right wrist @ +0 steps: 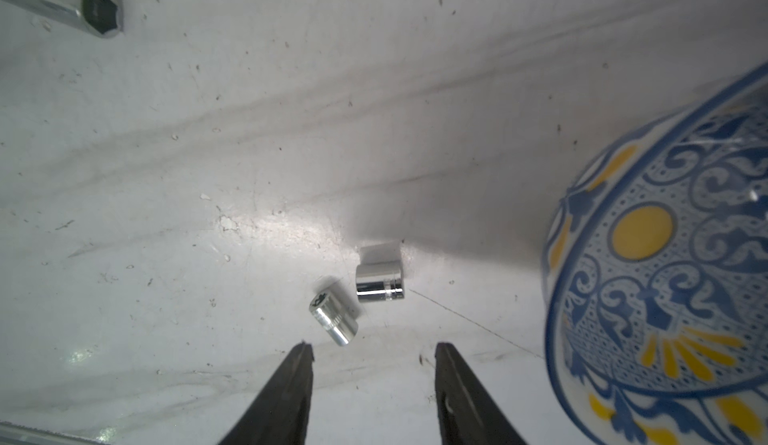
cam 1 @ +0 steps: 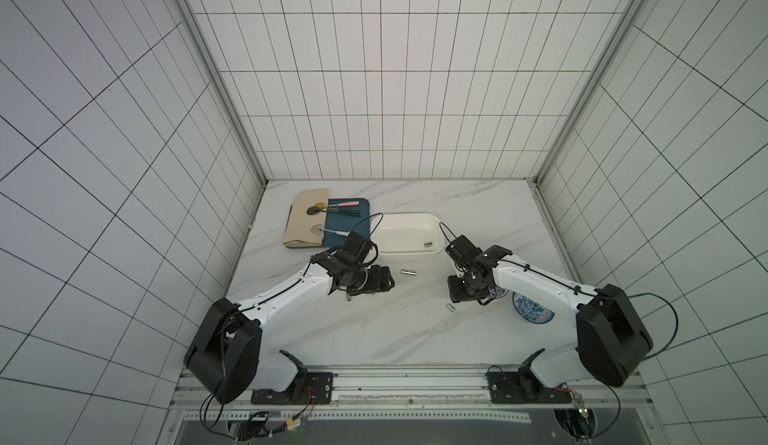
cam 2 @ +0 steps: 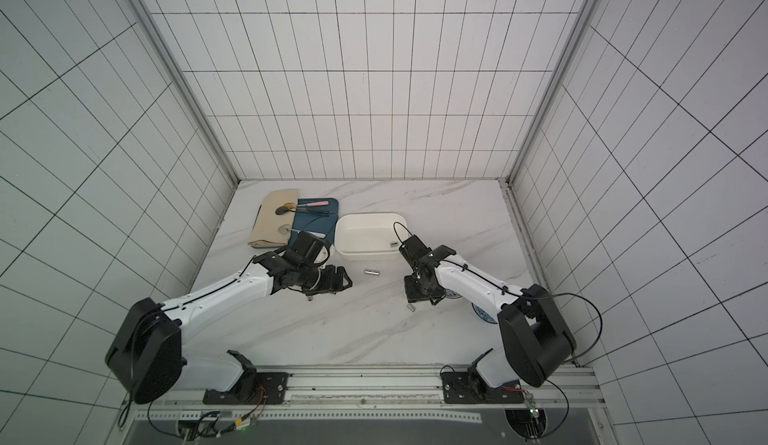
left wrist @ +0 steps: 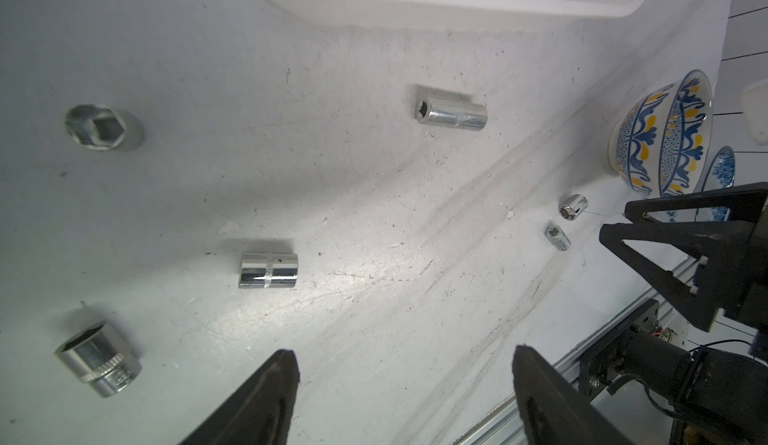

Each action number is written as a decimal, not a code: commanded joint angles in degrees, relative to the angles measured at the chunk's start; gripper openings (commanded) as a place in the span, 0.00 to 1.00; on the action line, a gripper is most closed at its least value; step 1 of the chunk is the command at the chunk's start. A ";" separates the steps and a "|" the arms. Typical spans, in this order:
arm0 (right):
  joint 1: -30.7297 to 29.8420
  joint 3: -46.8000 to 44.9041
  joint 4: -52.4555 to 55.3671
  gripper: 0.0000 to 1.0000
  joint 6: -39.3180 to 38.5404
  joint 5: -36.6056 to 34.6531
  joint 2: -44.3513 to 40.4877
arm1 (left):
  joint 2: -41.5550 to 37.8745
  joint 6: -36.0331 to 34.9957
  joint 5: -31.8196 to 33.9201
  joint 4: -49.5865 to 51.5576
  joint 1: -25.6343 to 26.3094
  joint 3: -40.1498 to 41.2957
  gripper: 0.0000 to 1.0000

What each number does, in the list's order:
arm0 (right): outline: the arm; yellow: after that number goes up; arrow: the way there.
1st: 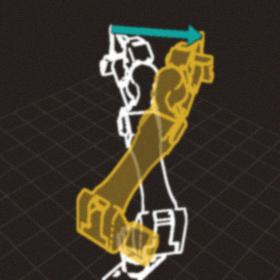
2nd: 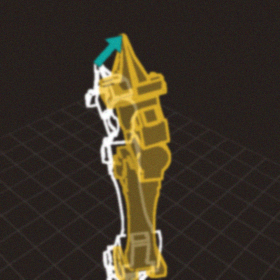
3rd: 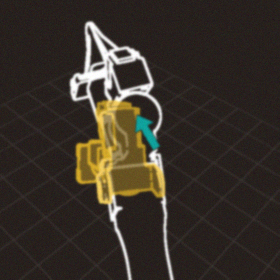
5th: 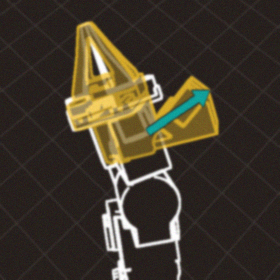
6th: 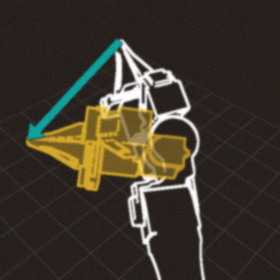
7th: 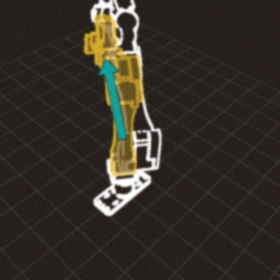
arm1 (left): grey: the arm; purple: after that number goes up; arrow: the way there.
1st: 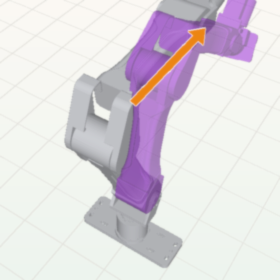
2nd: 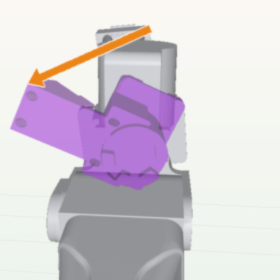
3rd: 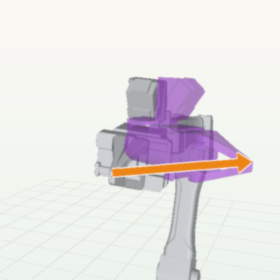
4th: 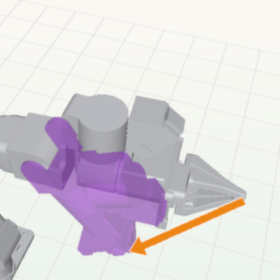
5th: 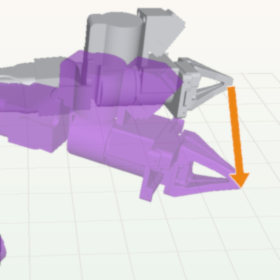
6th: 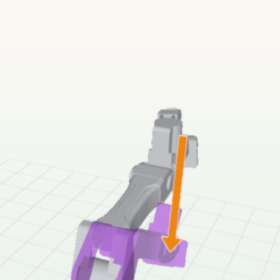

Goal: Put the socket on the desktop into the storage box
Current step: Pick up the socket head from the center of the board.

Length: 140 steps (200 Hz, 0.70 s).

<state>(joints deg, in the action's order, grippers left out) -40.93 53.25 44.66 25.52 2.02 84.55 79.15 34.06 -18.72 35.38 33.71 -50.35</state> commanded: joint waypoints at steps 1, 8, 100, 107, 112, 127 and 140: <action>-0.51 -1.82 -1.45 0.50 0.90 -1.06 1.50 | 0.31 0.19 -0.27 -1.72 0.19 0.43 0.84; -0.52 -1.97 -1.80 0.50 0.93 -1.10 1.94 | 0.48 0.20 -0.29 -1.76 0.16 0.27 0.84; -0.30 -2.37 -4.23 0.45 0.67 -2.77 6.06 | 1.06 0.39 -0.03 -1.94 0.12 0.69 0.84; -0.25 -2.40 -4.30 0.44 0.67 -2.77 6.16 | 1.03 0.38 -0.01 -2.03 0.14 0.67 0.84; -0.21 -2.38 -4.40 0.44 0.67 -2.73 6.23 | 1.12 0.41 -0.06 -1.98 0.16 0.68 0.84; -0.21 -2.45 -4.63 0.43 0.50 -2.73 6.71 | 1.19 0.48 -0.09 -1.97 0.17 0.64 0.84; -0.12 -2.40 -4.74 0.41 0.41 -2.64 7.18 | 1.26 0.55 -0.04 -2.06 0.21 0.71 0.84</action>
<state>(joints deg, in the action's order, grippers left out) -40.91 52.21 40.32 25.74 0.54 90.35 79.79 34.50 -18.72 34.50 33.71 -50.30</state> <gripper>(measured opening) 0.423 0.844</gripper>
